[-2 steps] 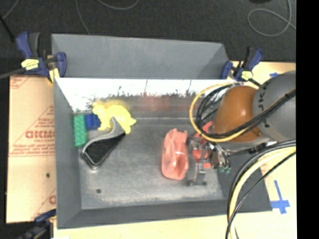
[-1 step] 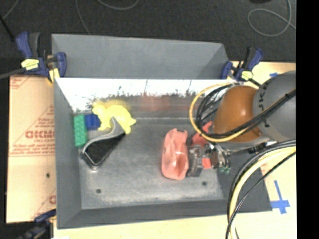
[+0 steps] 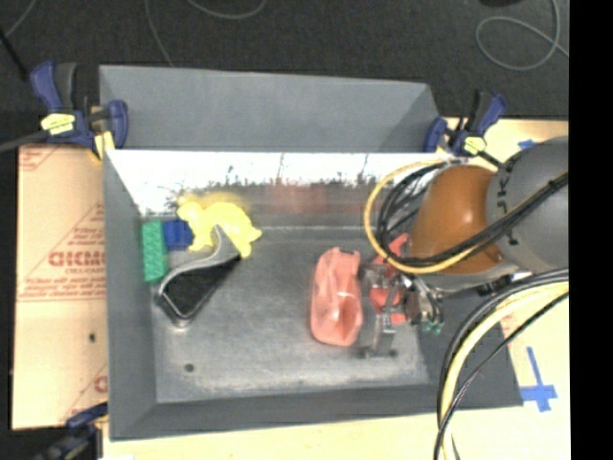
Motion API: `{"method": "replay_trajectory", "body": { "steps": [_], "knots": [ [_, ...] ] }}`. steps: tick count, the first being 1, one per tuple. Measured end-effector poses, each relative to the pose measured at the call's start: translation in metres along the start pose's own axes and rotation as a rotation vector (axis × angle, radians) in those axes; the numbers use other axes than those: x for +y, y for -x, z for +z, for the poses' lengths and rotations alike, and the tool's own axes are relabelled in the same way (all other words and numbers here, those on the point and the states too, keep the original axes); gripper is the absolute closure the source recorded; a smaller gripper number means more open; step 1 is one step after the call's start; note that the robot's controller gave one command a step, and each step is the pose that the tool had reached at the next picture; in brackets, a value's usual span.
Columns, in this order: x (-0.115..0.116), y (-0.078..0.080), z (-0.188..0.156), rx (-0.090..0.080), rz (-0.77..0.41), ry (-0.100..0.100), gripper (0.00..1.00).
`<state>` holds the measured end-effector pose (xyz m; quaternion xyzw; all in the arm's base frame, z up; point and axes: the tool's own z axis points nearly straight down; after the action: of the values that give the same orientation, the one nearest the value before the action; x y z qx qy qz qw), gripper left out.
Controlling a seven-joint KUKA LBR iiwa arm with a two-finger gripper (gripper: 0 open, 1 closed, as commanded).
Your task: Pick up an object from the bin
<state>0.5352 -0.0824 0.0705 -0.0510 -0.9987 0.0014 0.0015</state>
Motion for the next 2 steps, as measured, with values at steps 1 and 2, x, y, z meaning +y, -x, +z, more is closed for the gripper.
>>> {"method": "replay_trajectory", "body": {
  "steps": [1,2],
  "knots": [
    [0.0,0.0,0.0,0.0,0.0,0.0,0.0],
    [0.01,-0.004,-0.033,0.004,-0.053,-0.003,0.0]
  ]
}}
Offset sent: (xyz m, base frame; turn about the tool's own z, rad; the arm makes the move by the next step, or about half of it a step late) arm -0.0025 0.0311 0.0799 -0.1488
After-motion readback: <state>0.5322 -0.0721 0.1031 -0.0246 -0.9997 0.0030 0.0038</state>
